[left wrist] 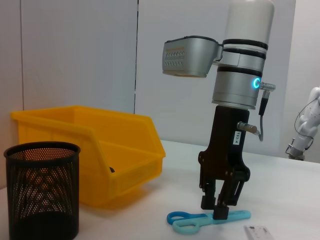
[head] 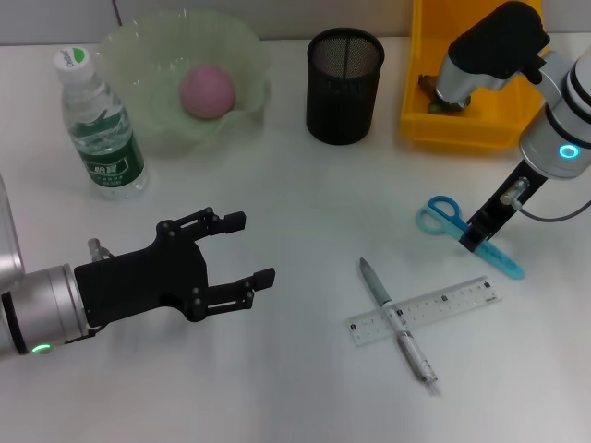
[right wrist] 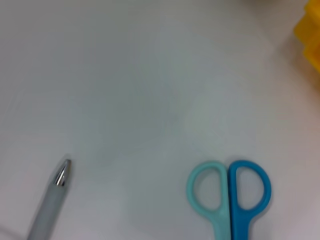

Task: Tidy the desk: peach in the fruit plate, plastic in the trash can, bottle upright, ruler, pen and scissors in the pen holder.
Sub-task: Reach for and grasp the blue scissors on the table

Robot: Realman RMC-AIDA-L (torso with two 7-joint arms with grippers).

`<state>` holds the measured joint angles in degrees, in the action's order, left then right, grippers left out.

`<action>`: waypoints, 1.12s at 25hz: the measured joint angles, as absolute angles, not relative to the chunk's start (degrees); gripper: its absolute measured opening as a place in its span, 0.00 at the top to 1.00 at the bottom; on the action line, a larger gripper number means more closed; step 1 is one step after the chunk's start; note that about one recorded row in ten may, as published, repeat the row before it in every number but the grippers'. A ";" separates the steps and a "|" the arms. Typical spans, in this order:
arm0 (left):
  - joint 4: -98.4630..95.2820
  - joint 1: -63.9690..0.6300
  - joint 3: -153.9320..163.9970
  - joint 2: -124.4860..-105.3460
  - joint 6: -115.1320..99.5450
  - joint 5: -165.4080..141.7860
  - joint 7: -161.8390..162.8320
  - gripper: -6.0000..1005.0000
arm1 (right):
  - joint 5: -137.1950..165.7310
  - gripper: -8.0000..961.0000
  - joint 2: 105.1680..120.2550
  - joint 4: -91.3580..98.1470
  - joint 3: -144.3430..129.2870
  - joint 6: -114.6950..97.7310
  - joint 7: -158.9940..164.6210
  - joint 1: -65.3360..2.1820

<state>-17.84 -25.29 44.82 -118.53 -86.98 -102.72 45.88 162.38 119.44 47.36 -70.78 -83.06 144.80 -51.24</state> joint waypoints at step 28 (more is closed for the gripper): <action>-17.84 -25.44 44.82 -118.64 -86.92 -102.43 45.88 0.19 | 160.83 0.73 119.43 45.60 -72.94 -80.35 143.96 -51.35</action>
<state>-17.84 -25.44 44.82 -118.64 -86.92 -102.43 45.88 160.83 119.43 45.60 -72.94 -80.35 143.96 -51.35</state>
